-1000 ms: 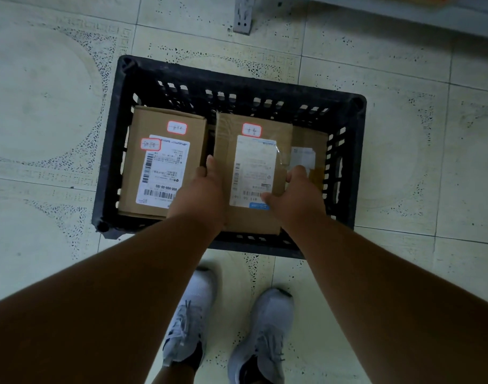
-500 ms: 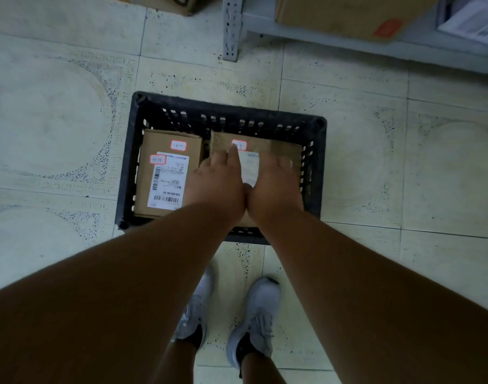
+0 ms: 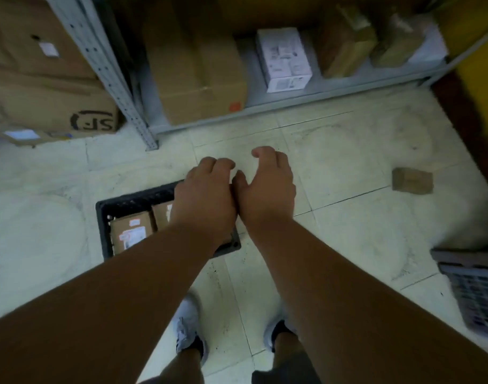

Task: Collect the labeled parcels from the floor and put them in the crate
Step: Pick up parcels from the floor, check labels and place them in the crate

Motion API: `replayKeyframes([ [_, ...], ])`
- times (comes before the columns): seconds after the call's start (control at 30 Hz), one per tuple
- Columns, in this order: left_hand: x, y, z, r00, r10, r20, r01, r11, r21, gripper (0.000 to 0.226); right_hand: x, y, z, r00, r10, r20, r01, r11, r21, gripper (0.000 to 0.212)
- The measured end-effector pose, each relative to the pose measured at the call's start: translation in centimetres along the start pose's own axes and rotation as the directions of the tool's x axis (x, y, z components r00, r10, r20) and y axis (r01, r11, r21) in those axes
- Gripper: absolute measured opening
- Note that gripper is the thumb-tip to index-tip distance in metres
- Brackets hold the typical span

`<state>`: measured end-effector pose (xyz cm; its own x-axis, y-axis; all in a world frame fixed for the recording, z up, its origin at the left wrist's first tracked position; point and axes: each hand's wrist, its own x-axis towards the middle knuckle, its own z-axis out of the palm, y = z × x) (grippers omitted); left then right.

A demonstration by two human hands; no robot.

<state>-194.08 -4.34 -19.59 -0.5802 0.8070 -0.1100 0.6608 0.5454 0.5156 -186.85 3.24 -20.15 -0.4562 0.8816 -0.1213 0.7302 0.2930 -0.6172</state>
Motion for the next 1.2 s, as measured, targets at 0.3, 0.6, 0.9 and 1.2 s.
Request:
replayKeyframes([
  [0.3,5.7,18.6,13.3,0.976,0.205,0.076,-0.207,0.978,0.016,0.038,5.5,18.9,-13.5,0.946,0.224,-0.233,-0.199,0.972,0.128,0.044],
  [0.6,8.4,42.6,24.6,0.911,0.369,0.182,-0.366,0.929,-0.052,0.036,9.8,36.6,-32.5,0.845,0.377,-0.379,-0.335,0.926,0.175,0.046],
  [0.9,15.1,49.3,36.0,0.880,0.359,0.310,-0.332,0.933,-0.140,0.034,16.9,49.6,-35.1,0.784,0.523,-0.335,-0.477,0.852,0.215,0.061],
  [1.2,31.9,58.8,45.0,0.836,0.406,0.369,-0.371,0.914,-0.165,0.034,32.4,58.8,-37.5,0.727,0.635,-0.260,-0.585,0.772,0.250,0.066],
])
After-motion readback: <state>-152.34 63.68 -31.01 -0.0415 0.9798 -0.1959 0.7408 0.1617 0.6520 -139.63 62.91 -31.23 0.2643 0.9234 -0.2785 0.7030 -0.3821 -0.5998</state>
